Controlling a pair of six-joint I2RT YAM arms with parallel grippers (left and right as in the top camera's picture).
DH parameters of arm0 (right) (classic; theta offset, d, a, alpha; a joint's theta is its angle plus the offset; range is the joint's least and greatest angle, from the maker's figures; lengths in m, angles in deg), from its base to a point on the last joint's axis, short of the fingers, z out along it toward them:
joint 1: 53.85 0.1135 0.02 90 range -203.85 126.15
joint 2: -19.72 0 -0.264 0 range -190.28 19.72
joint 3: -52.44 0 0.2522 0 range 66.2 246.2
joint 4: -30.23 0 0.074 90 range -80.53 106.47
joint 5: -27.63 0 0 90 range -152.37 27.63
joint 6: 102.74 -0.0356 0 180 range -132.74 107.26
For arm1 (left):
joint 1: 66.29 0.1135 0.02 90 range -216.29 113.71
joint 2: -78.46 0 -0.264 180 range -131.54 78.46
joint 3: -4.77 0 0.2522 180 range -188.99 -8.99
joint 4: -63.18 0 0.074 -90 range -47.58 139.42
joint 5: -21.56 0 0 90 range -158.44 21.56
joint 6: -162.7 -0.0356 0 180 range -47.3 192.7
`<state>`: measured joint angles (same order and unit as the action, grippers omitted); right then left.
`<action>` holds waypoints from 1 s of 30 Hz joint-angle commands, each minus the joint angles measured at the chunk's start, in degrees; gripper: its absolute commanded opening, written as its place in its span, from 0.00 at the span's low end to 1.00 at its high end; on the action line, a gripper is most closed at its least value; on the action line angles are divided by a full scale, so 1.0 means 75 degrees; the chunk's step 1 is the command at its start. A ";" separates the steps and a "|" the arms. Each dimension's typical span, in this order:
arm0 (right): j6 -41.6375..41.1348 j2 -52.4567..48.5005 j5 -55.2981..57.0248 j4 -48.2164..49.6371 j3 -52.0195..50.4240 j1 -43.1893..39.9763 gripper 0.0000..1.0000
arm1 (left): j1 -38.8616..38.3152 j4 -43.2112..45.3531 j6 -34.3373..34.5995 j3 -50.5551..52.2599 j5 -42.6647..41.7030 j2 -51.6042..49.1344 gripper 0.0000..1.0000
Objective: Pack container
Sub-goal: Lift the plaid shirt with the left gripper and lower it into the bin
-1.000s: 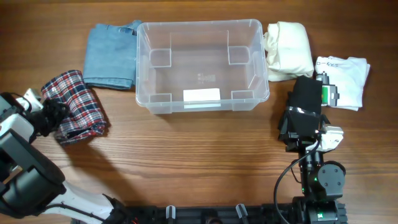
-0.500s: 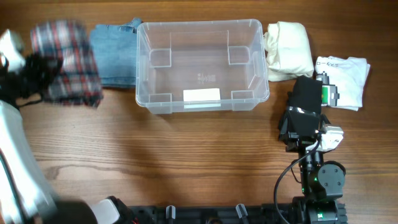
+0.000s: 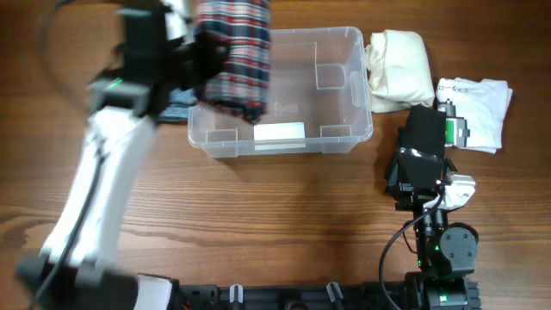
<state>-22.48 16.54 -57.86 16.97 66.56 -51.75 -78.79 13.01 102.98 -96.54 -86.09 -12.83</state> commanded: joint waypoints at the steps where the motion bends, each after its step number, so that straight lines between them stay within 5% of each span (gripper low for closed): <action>1: 0.0099 -0.0009 -0.0102 0.0044 -0.0006 0.0038 1.00 | -0.0431 0.0446 0.1113 0.0029 0.0717 -0.1040 0.04; 10: 0.0096 -0.0009 -0.0102 0.0044 -0.0006 0.0038 1.00 | -0.0694 -0.0047 0.0589 0.0029 0.2751 -0.1475 0.08; 25: 0.0096 -0.0009 -0.0102 0.0041 -0.0006 0.0038 1.00 | -0.0729 0.0268 0.0478 0.0029 0.2841 -0.1856 0.09; 27: 0.0099 -0.0009 -0.0102 0.0044 -0.0006 0.0038 1.00 | -0.0749 0.0286 0.0437 0.0029 0.2856 -0.1903 0.47; 28: 0.0096 -0.0009 -0.0102 0.0044 -0.0006 0.0038 1.00 | -0.0749 0.0286 0.0391 0.0026 0.2856 -0.1900 0.53; 30: 0.0099 -0.0009 -0.0102 0.0044 -0.0006 0.0038 1.00 | -0.0746 0.0286 0.0224 0.0026 0.2911 -0.1804 0.95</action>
<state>-22.45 16.54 -57.88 16.97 66.56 -51.75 -84.03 14.44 106.19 -95.49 -66.02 -26.51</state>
